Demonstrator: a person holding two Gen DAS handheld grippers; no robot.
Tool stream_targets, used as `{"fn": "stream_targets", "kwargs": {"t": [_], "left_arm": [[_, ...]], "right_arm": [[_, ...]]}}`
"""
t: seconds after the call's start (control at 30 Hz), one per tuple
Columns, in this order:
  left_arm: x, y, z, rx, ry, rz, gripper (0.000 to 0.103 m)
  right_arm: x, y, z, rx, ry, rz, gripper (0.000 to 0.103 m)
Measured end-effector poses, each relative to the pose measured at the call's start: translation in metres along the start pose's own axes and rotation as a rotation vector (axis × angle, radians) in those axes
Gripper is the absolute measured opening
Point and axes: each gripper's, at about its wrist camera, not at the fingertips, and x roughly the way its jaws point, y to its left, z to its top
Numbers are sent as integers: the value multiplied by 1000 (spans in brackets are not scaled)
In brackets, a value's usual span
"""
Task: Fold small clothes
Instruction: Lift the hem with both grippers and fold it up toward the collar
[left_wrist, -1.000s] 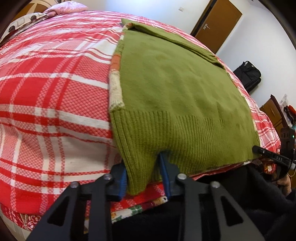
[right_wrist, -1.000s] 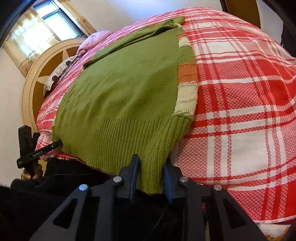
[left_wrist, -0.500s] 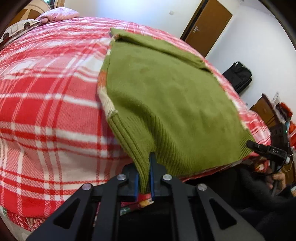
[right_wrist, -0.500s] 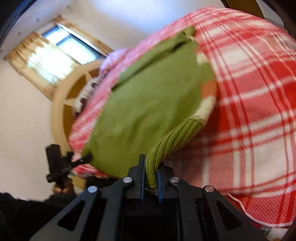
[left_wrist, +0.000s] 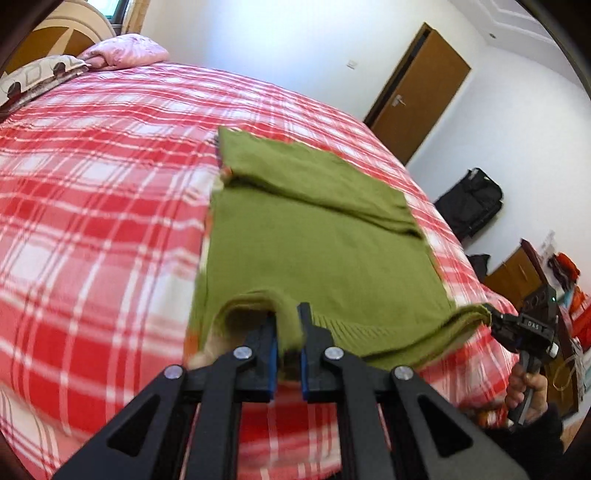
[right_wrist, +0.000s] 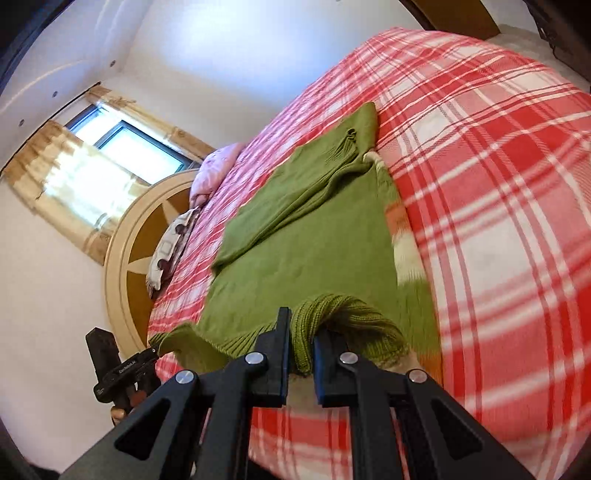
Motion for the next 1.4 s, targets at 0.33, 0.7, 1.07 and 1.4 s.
{"fn": "stream_targets", "kwargs": {"t": [0.33, 0.7, 1.07, 1.4], "left_arm": [[72, 15, 34, -33, 89, 192, 11], [88, 14, 43, -29, 88, 241, 15], [93, 6, 46, 11, 81, 287, 15], [61, -4, 65, 101, -29, 323, 60]], "right_arm": [[50, -21, 36, 54, 7, -31, 10], [65, -35, 45, 100, 29, -28, 11], [64, -43, 54, 217, 83, -2, 11], [51, -21, 69, 160, 18, 6, 40]]}}
